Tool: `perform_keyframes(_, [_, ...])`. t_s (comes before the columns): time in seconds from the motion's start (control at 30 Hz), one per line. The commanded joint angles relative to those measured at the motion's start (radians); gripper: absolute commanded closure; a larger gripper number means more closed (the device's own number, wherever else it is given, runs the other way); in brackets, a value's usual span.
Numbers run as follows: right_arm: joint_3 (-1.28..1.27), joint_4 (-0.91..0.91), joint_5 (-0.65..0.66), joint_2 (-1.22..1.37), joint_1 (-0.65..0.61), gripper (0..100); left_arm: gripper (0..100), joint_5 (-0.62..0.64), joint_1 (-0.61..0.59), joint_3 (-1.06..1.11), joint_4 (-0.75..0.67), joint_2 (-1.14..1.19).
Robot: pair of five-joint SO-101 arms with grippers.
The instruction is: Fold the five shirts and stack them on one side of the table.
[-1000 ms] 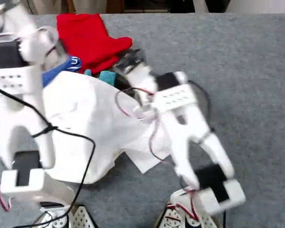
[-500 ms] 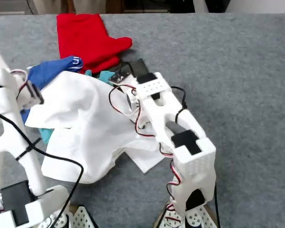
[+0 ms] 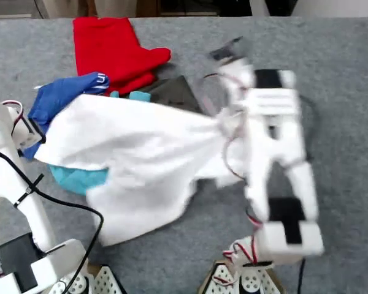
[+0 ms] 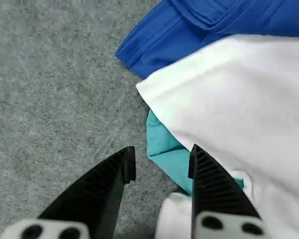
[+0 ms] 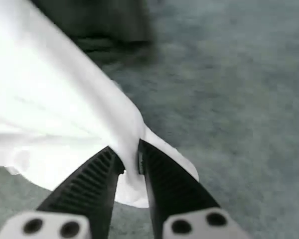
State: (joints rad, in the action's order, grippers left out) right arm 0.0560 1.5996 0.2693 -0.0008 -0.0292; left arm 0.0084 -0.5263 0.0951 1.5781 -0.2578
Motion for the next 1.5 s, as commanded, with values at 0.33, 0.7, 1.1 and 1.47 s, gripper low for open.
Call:
perform_keyframes(0.33, [-0.116,-0.222,-0.011,-0.285,0.533,99.6,81,0.066,0.262,-0.006,-0.069,-0.030])
perform_keyframes(0.7, [-0.644,-0.720,-0.069,-0.289,0.510,99.6,71,0.319,0.637,0.178,-0.690,0.145])
perform_keyframes(1.1, [-0.903,-0.942,-0.068,-0.288,0.486,99.6,75,0.430,0.647,-0.473,-0.508,0.878])
perform_keyframes(1.47, [-1.000,-1.034,-0.068,-0.285,0.435,99.6,98,0.244,0.532,-0.933,-0.172,1.159])
